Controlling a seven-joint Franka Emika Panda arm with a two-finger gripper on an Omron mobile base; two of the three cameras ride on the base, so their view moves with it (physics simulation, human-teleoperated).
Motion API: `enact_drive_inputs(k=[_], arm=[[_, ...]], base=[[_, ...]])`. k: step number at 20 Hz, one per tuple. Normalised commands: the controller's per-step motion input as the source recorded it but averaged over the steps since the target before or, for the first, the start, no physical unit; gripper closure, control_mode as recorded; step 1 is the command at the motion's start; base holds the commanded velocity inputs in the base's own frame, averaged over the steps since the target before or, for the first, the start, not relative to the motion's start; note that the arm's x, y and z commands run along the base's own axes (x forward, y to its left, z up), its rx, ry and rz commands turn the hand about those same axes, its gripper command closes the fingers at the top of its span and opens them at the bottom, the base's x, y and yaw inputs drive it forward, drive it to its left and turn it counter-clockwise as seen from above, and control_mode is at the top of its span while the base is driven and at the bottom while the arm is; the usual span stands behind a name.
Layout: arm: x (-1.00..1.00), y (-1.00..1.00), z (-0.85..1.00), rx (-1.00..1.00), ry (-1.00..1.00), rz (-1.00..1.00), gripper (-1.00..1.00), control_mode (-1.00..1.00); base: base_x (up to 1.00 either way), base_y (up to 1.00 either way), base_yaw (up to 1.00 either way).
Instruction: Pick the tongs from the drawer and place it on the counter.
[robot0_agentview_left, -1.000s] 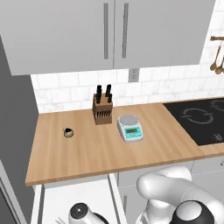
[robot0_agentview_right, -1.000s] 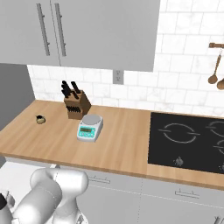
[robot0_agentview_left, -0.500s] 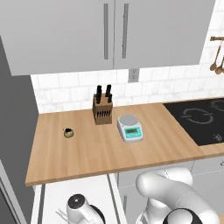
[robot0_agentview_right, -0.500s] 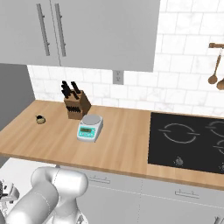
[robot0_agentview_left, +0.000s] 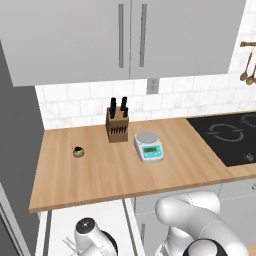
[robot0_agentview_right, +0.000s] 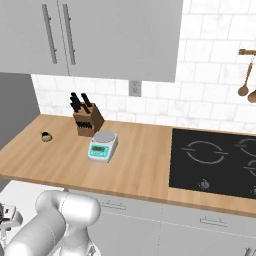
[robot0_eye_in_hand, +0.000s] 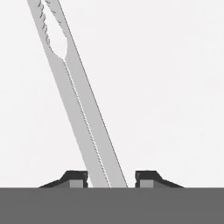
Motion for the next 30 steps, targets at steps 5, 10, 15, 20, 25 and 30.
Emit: enact_drive_inputs(k=[5,10,15,20,25,30], arm=[[-0.10,0.00,0.30,0.00,-0.07,0.00,1.00,-1.00],[-0.48,0.00,1.00,0.00,-0.02,0.00,1.00,-1.00],[-0.51,-0.01,1.00,0.00,0.00,0.00,1.00,-1.00],[-0.05,-0.14,0.83,0.00,-0.13,0.00,1.00,-1.00],[0.55,-0.16,0.79,0.00,-0.15,0.00,1.00,-1.00],[0.92,-0.22,0.64,0.03,-0.10,0.00,1.00,-1.00]], base=[[0.00,0.00,0.00],[0.00,0.00,0.00],[0.00,0.00,0.00],[0.00,0.00,0.00],[0.00,0.00,0.00],[0.00,0.00,0.00]])
